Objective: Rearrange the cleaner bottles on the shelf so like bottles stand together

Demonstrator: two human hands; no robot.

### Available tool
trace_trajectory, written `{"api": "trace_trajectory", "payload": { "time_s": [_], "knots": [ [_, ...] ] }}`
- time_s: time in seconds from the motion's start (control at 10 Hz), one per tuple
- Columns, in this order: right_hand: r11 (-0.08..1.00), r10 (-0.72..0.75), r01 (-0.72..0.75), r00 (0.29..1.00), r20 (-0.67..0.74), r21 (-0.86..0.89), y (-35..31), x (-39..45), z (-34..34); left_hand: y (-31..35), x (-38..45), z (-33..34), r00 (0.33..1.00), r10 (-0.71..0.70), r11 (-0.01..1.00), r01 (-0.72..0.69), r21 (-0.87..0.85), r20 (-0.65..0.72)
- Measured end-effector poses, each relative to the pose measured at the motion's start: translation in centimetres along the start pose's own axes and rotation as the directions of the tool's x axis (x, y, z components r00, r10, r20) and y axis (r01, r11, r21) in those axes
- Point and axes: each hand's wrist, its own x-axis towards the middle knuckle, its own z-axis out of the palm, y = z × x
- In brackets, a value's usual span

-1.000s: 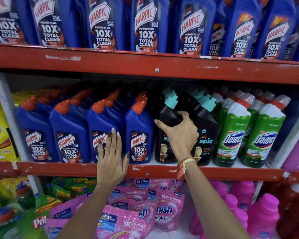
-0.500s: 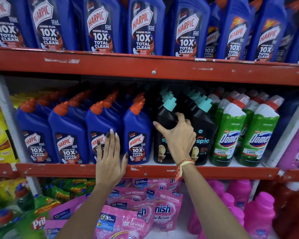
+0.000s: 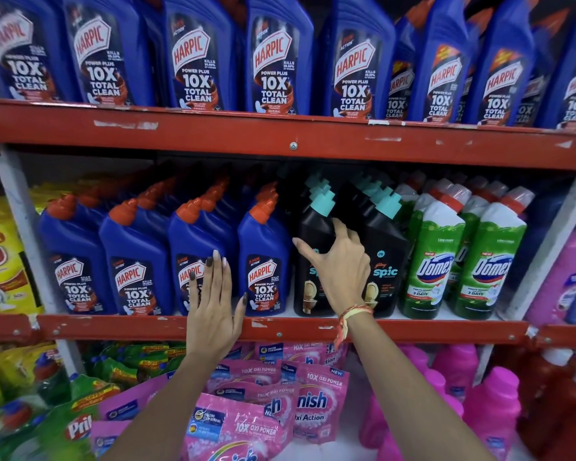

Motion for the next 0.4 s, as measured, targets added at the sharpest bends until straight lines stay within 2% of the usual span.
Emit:
{"api": "trace_trajectory", "payload": {
  "time_s": [0.2,0.3,0.4],
  "knots": [
    [0.995,-0.087,0.086,0.996,-0.008,-0.058,0.4,-1.1,0.1,0.3,-0.4,-1.0,1.000,0.005,0.999,-0.005,-0.038,0.006],
    [0.987,-0.154,0.152,0.987,-0.045,-0.053,0.8,-1.1,-0.3,0.4,0.2,-1.9,0.998,0.015,0.999,-0.018,-0.043,-0.066],
    [0.970,-0.242,0.237,0.953,-0.185,-0.049,0.5,-0.8,-1.3,1.1,2.7,-3.9,0.992,0.053,0.993,-0.064,-0.099,-0.111]
  ]
}}
